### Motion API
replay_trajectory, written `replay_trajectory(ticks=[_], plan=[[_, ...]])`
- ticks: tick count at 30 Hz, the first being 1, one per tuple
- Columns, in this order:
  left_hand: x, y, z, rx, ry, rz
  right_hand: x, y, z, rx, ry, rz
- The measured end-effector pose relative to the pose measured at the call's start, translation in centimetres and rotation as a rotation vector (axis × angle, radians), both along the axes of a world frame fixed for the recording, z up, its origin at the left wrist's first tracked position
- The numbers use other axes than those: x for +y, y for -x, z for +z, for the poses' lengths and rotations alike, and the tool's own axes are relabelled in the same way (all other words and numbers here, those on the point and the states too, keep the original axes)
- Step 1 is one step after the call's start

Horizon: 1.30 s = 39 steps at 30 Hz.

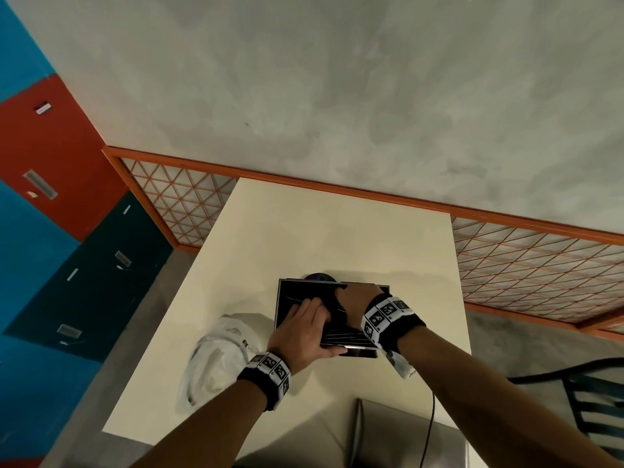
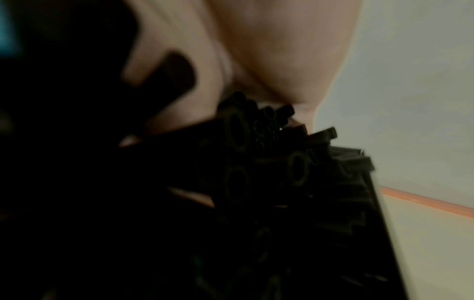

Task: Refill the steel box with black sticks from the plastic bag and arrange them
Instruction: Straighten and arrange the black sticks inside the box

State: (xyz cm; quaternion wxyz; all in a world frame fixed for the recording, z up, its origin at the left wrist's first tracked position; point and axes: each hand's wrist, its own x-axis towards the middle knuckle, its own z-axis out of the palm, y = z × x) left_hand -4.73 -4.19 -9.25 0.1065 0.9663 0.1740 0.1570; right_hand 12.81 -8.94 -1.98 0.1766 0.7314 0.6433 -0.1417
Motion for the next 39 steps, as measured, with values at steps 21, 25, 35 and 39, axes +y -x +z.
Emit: replay_trajectory(ticks=[21,25,35,39], plan=[[3.5,-3.1,1.1,0.207,0.320,0.067,1.1,-3.5,2.8,0.004,0.068,0.058],[4.7,-3.8,2.4,0.319,0.400,0.009,0.2,-4.2,3.1,0.040,0.083,0.041],[5.8,-5.3,3.6,0.455,0.600,-0.053,-1.1,-6.3,2.6,0.327,0.066,-0.151],[6.4,-4.9,2.8,0.412,0.687,-0.004,-3.4,-8.7,2.3,0.701,-0.086,-0.450]])
